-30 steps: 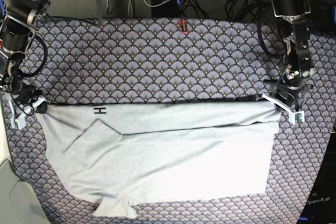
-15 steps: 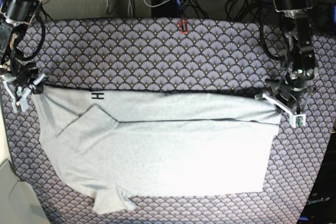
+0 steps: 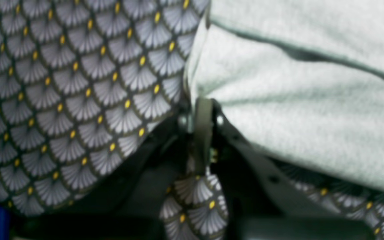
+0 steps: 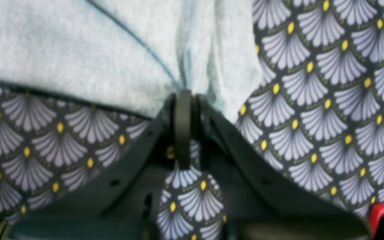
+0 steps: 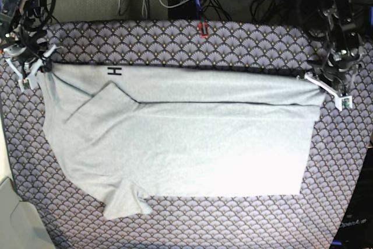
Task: Fold the T-shirt properly
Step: 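Pull the folded edge toward the collar side and smooth it flat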
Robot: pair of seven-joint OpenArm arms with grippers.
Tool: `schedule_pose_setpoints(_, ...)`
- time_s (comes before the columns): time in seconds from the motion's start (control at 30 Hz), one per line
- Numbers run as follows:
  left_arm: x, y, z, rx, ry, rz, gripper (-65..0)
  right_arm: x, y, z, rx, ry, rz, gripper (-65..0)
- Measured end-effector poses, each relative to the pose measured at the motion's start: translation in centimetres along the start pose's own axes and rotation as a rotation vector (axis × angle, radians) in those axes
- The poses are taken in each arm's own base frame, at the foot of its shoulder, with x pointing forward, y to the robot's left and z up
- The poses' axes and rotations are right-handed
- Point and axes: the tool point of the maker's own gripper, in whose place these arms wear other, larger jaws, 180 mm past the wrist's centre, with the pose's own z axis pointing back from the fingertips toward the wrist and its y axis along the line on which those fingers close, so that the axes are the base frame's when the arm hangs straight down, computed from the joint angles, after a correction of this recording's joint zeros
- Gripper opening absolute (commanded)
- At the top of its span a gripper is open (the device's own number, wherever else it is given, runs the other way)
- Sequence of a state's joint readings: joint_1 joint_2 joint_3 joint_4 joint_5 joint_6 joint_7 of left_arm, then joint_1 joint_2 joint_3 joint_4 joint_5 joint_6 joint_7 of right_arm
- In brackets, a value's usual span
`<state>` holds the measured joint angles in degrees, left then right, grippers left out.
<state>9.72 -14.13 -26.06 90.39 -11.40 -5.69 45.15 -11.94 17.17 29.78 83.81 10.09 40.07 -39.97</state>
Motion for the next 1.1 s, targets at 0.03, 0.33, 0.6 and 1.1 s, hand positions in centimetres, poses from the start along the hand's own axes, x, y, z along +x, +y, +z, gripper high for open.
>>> schedule_pose_setpoints(0.03, -0.2, 0.1, 0.0, 0.001, 0.003, -0.001, -64.6, -0.2, 0.1, 0.1, 0.004, -0.002, -0.003, -65.0)
schedule_pose_setpoints(0.33, -3.0, 0.7, 1.4, 0.014, 0.048, -0.029, -64.6, -2.5, 0.3, 1.7, 0.048, 0.012, -0.024, -65.0)
schedule_pose_setpoints(0.6, -3.5, 0.9, 2.5, 0.017, 0.046, -0.055, -64.6, -3.2, 1.3, 3.3, 0.041, 0.04, 0.039, -65.0)
schedule_pose_setpoints(1.1, -5.8, 3.3, 3.5, 0.063, 0.092, -0.035, -64.6, -5.0, 0.9, 4.2, 0.031, 0.071, 0.021, -65.0)
